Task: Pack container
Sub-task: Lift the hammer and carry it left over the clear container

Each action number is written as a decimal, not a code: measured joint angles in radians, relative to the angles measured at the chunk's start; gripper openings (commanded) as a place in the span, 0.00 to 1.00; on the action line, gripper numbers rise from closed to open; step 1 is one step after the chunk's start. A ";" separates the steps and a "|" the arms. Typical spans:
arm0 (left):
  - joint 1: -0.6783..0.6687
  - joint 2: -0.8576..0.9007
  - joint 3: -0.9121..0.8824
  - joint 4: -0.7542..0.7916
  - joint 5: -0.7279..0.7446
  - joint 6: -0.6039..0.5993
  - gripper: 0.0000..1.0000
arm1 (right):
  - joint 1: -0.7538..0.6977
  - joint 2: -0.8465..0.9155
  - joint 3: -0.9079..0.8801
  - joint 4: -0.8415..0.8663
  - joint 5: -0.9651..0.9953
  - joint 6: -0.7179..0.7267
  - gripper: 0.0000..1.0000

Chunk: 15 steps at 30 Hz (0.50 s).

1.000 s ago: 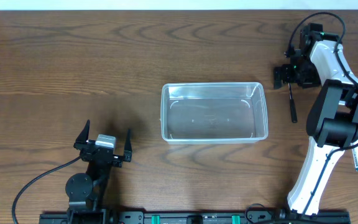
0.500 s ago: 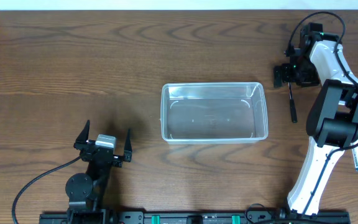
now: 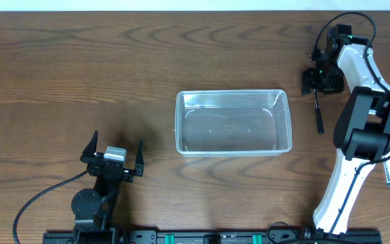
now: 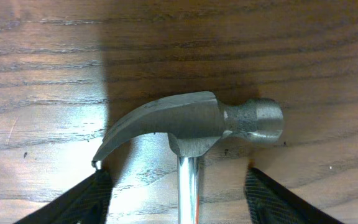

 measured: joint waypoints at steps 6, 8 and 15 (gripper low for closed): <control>0.000 0.000 0.000 0.000 0.000 0.000 0.98 | 0.000 0.000 0.000 0.003 0.001 0.005 0.44; 0.000 0.000 0.000 0.000 0.000 0.000 0.98 | 0.000 0.000 0.000 0.004 0.002 0.005 0.40; 0.000 0.000 0.000 0.000 0.000 0.000 0.98 | 0.000 0.000 0.000 0.004 0.004 0.005 0.24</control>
